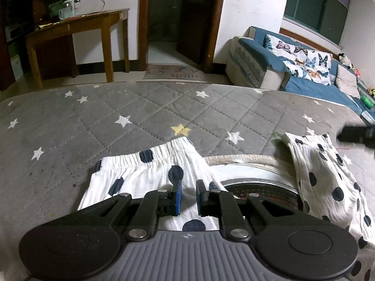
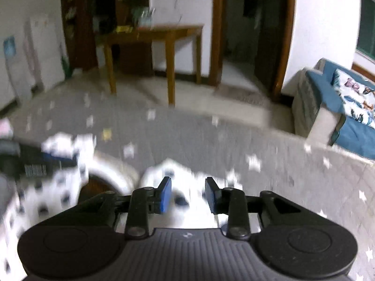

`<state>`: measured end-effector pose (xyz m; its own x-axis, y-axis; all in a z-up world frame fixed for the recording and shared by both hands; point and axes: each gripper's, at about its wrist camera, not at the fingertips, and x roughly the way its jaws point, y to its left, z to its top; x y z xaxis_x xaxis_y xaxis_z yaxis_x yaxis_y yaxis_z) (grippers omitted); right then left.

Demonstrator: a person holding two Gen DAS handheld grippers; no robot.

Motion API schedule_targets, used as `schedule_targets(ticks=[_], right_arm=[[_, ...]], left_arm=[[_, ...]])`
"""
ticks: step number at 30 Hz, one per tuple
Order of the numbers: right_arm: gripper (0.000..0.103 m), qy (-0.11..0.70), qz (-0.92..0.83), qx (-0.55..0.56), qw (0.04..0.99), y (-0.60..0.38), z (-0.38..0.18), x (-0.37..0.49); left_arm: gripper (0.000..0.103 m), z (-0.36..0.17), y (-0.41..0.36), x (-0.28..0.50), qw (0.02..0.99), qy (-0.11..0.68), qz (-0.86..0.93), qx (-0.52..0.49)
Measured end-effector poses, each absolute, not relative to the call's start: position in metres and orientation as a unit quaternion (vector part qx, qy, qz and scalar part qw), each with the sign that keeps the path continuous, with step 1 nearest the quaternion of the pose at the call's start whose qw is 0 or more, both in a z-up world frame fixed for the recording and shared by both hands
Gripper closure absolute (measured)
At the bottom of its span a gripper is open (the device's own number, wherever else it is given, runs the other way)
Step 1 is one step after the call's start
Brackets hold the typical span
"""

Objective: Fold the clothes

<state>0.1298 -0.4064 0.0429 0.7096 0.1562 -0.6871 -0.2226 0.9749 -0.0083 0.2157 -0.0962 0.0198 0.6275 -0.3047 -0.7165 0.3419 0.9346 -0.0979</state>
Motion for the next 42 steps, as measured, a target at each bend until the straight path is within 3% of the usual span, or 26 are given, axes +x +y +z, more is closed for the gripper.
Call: schedule_targets(ticks=[9, 23, 25, 30, 42], right_arm=[[0.071, 0.387, 0.099, -0.094, 0.912, -0.4, 0.002, 0.121], [0.065, 0.367, 0.017, -0.103, 0.924, -0.426, 0.007, 0.111], [0.061, 0.367, 0.03, -0.102, 0.924, -0.426, 0.014, 0.1], [0.054, 0.376, 0.087, -0.098, 0.917, -0.411, 0.026, 0.059], [0.053, 0.399, 0.119, -0.081, 0.905, -0.395, 0.017, -0.03]], left_arm=[[0.09, 0.013, -0.108, 0.23, 0.907, 0.38, -0.179, 0.028], [0.089, 0.019, -0.104, 0.234, 0.926, 0.343, -0.158, 0.028], [0.089, 0.028, -0.099, 0.221, 0.925, 0.338, -0.17, 0.027], [0.075, 0.042, -0.084, 0.18, 0.922, 0.337, -0.188, 0.041], [0.072, 0.042, -0.028, 0.055, 0.909, 0.365, -0.2, 0.031]])
